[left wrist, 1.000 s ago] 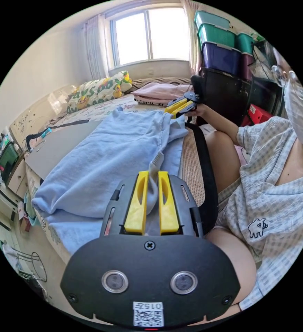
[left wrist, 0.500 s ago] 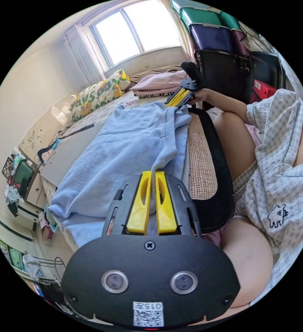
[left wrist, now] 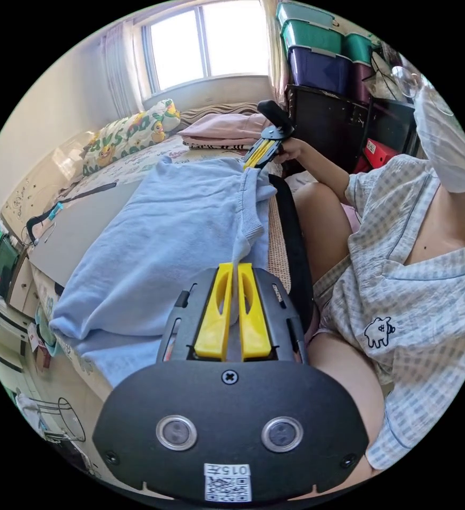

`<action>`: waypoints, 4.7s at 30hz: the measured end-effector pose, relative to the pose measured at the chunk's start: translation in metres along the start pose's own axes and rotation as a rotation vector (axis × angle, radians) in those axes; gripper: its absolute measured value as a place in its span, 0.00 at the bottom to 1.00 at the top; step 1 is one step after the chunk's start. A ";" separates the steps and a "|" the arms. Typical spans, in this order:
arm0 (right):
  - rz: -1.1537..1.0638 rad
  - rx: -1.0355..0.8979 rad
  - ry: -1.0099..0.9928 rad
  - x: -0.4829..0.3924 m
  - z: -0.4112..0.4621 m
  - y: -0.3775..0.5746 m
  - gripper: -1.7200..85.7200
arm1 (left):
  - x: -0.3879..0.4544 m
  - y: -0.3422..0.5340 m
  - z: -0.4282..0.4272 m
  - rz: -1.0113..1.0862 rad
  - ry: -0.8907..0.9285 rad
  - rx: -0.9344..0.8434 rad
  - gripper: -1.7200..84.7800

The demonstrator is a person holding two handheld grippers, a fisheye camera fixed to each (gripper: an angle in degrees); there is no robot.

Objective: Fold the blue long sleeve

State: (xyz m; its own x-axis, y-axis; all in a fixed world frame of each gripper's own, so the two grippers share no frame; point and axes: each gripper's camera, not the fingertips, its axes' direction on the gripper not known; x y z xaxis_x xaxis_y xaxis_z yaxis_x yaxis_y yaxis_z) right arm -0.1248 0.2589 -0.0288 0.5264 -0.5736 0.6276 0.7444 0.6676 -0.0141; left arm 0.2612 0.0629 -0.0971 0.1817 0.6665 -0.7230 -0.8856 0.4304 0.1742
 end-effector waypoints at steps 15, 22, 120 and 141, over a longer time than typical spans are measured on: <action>0.329 0.346 0.720 0.094 -0.012 -0.358 0.06 | -0.297 -0.124 -0.076 -0.479 -0.788 0.169 0.03; 0.148 0.303 0.306 0.081 0.004 -0.287 0.10 | -0.261 -0.040 -0.046 -0.422 -0.687 0.203 0.03; 0.237 -0.334 0.810 0.231 0.237 -0.483 0.01 | -0.376 -0.127 0.280 -0.700 -0.776 -0.344 0.01; 0.482 0.294 0.245 0.076 -0.137 0.011 0.13 | 0.092 0.169 0.045 -0.814 -0.331 0.255 0.09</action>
State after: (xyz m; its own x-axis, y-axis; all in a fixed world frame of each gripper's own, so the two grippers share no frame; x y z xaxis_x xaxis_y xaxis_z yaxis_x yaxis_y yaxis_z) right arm -0.0200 0.1578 -0.0883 0.8807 -0.2434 0.4064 0.2725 0.9620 -0.0144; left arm 0.1477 0.2239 -0.1037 0.8568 0.2224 -0.4653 -0.3167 0.9390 -0.1344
